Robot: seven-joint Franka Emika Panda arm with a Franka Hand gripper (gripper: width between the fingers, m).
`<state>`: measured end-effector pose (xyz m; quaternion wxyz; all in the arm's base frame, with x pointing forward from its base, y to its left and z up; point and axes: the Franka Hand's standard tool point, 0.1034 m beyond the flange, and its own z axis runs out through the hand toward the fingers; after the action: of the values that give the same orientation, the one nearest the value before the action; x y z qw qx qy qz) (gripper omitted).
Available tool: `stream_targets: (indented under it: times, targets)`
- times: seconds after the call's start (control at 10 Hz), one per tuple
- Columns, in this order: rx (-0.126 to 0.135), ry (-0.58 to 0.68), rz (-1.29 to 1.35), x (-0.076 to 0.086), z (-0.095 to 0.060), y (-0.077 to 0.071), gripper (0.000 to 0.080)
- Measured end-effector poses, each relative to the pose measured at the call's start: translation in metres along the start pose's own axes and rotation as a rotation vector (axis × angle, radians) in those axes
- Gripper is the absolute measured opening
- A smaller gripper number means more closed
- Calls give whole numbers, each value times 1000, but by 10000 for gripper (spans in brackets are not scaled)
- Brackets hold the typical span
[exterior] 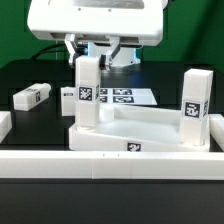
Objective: Assemble desk
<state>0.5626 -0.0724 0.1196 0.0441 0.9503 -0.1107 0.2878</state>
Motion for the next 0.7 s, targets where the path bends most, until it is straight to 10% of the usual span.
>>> stream_targets:
  times: [0.3, 0.7]
  targets:
    - [-2, -10, 1, 0, 0, 5, 629]
    - [18, -37, 16, 18, -20, 9, 648]
